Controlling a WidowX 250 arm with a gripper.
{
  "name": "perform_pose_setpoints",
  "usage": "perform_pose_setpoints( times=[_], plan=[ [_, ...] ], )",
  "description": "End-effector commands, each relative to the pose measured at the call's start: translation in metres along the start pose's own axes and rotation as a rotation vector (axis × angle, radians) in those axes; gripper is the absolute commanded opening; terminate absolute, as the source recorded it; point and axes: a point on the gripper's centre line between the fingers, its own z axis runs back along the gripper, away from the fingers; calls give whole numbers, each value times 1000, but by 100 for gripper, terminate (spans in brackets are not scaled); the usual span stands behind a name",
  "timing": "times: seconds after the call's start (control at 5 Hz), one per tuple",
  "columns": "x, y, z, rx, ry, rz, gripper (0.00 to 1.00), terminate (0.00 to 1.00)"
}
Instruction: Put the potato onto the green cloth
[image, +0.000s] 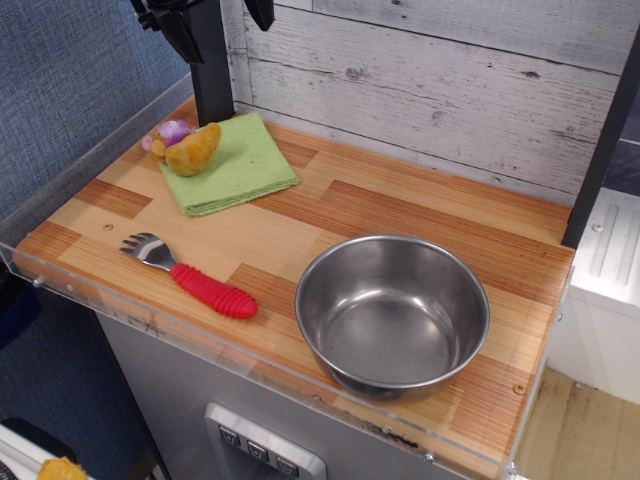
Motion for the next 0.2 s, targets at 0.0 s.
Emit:
perform_pose_setpoints(
  times=[0.0],
  plan=[
    [-4,9,26,-28,-48,3,100,100]
  ],
)
